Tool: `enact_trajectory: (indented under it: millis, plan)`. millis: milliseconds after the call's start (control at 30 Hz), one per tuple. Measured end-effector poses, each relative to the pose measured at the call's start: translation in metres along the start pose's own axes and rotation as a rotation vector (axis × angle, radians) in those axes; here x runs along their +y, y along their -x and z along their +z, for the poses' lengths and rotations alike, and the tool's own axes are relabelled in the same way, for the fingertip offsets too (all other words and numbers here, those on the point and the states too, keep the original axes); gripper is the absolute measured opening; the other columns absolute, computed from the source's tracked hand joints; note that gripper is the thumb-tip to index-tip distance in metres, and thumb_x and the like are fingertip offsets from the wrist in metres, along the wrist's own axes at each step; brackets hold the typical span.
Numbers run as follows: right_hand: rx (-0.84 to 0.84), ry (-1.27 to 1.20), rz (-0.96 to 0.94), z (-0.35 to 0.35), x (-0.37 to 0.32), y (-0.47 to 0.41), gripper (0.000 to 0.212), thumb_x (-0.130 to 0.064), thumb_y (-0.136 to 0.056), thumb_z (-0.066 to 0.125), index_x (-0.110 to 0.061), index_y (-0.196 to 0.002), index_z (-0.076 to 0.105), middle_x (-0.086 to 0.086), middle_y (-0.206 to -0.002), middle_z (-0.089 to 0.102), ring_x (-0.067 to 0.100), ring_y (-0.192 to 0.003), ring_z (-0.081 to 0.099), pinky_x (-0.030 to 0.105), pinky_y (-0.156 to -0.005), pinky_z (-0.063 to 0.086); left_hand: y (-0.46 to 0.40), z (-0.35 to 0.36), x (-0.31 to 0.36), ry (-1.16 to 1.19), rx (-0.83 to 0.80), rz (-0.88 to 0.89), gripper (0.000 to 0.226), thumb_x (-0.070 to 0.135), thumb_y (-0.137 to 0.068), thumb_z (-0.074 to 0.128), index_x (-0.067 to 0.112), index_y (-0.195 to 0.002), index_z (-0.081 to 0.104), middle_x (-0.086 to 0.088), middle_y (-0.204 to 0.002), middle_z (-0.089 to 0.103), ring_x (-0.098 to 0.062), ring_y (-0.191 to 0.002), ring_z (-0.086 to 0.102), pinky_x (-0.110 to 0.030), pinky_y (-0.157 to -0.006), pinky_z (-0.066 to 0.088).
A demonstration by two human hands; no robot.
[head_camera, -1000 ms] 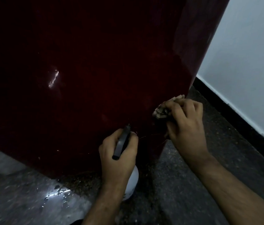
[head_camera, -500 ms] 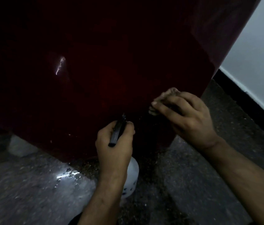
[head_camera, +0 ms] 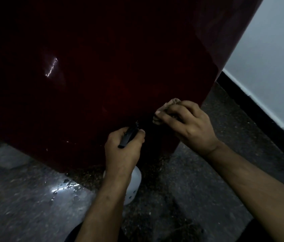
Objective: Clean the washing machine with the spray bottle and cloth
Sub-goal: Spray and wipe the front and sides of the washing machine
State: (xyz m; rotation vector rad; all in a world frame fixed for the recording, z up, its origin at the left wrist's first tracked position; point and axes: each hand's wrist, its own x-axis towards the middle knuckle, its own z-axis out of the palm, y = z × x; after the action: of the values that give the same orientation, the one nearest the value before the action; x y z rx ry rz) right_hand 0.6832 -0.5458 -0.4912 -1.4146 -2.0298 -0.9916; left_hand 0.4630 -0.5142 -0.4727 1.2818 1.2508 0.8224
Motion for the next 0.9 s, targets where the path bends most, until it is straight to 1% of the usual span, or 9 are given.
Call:
enact_trajectory:
  millis: [133, 267, 367, 467, 533, 633, 733, 833, 900]
  plan:
    - [-0.097, -0.073, -0.092, 0.018, -0.030, -0.001, 0.031, -0.015, -0.103, 0.061, -0.016, -0.133, 0.067, 0.006, -0.129, 0.065, 0.029, -0.116, 0.057, 0.039, -0.082, 0.052, -0.009, 0.002, -0.002, 0.061, 0.015, -0.057, 0.017, 0.024, -0.100, 0.072, 0.013, -0.087, 0.076, -0.010, -0.084, 0.075, -0.009, -0.074, 0.070, -0.029, -0.065, 0.048]
    - [-0.199, 0.014, -0.134, 0.007, -0.004, 0.028, 0.033, -0.015, -0.104, 0.058, -0.020, -0.136, 0.064, 0.006, -0.127, 0.066, 0.032, -0.114, 0.060, 0.042, -0.072, 0.051, -0.007, 0.002, -0.005, 0.073, -0.010, -0.068, 0.024, 0.025, -0.098, 0.074, 0.017, -0.075, 0.072, 0.006, -0.072, 0.072, 0.004, -0.066, 0.067, -0.029, -0.067, 0.046]
    - [-0.093, 0.113, -0.011, -0.012, 0.012, 0.024, 0.028, -0.014, -0.104, 0.061, -0.017, -0.129, 0.070, 0.012, -0.117, 0.070, 0.038, -0.107, 0.060, 0.046, -0.077, 0.053, -0.006, 0.002, -0.005, 0.041, -0.025, -0.008, 0.028, 0.025, -0.098, 0.074, 0.008, -0.076, 0.071, -0.002, -0.072, 0.071, 0.000, -0.065, 0.065, -0.027, -0.065, 0.044]
    - [0.012, 0.132, 0.132, -0.016, 0.015, 0.015, 0.028, -0.016, -0.104, 0.061, -0.021, -0.130, 0.071, 0.010, -0.122, 0.063, 0.041, -0.106, 0.053, 0.047, -0.073, 0.050, -0.005, 0.005, -0.003, 0.042, -0.034, 0.092, 0.034, 0.024, -0.099, 0.073, -0.006, -0.084, 0.068, -0.028, -0.082, 0.067, -0.028, -0.067, 0.062, -0.029, -0.064, 0.044]
    - [-0.037, 0.088, 0.138, -0.013, 0.011, 0.019, 0.030, -0.019, -0.105, 0.059, -0.023, -0.134, 0.068, 0.009, -0.125, 0.059, 0.042, -0.106, 0.051, 0.046, -0.071, 0.049, -0.002, 0.009, -0.003, 0.026, -0.074, 0.132, 0.036, 0.024, -0.100, 0.073, -0.008, -0.085, 0.067, -0.033, -0.084, 0.064, -0.040, -0.072, 0.059, -0.028, -0.061, 0.044]
    - [-0.201, 0.048, 0.023, -0.010, 0.018, 0.041, 0.034, -0.017, -0.110, 0.043, -0.023, -0.133, 0.068, 0.008, -0.124, 0.064, 0.037, -0.105, 0.048, 0.041, -0.069, 0.046, 0.000, 0.013, -0.002, 0.001, -0.152, 0.122, 0.037, 0.027, -0.100, 0.071, -0.005, -0.082, 0.066, -0.032, -0.084, 0.062, -0.028, -0.064, 0.054, -0.028, -0.056, 0.041]
    - [-0.299, 0.044, 0.032, -0.016, 0.034, 0.052, 0.036, -0.019, -0.107, 0.043, -0.026, -0.130, 0.069, 0.006, -0.123, 0.067, 0.035, -0.108, 0.049, 0.040, -0.072, 0.047, 0.003, 0.016, -0.003, -0.059, -0.202, 0.134, 0.036, 0.030, -0.100, 0.071, 0.002, -0.078, 0.067, -0.026, -0.081, 0.066, -0.027, -0.065, 0.058, -0.037, -0.059, 0.043]
    - [-0.144, 0.072, 0.219, -0.031, 0.040, 0.035, 0.032, -0.018, -0.110, 0.045, -0.021, -0.124, 0.073, 0.008, -0.123, 0.068, 0.037, -0.109, 0.050, 0.042, -0.078, 0.047, 0.007, 0.025, -0.002, -0.136, -0.231, 0.211, 0.036, 0.031, -0.100, 0.070, 0.003, -0.078, 0.068, -0.020, -0.076, 0.069, -0.034, -0.071, 0.066, -0.045, -0.060, 0.050]
    - [-0.033, 0.054, 0.288, -0.032, 0.031, 0.016, 0.029, -0.022, -0.110, 0.048, -0.018, -0.122, 0.074, 0.008, -0.122, 0.069, 0.038, -0.107, 0.052, 0.040, -0.081, 0.047, 0.008, 0.032, -0.001, -0.177, -0.245, 0.251, 0.035, 0.028, -0.100, 0.069, 0.002, -0.078, 0.068, -0.019, -0.074, 0.069, -0.032, -0.072, 0.067, -0.041, -0.064, 0.051]
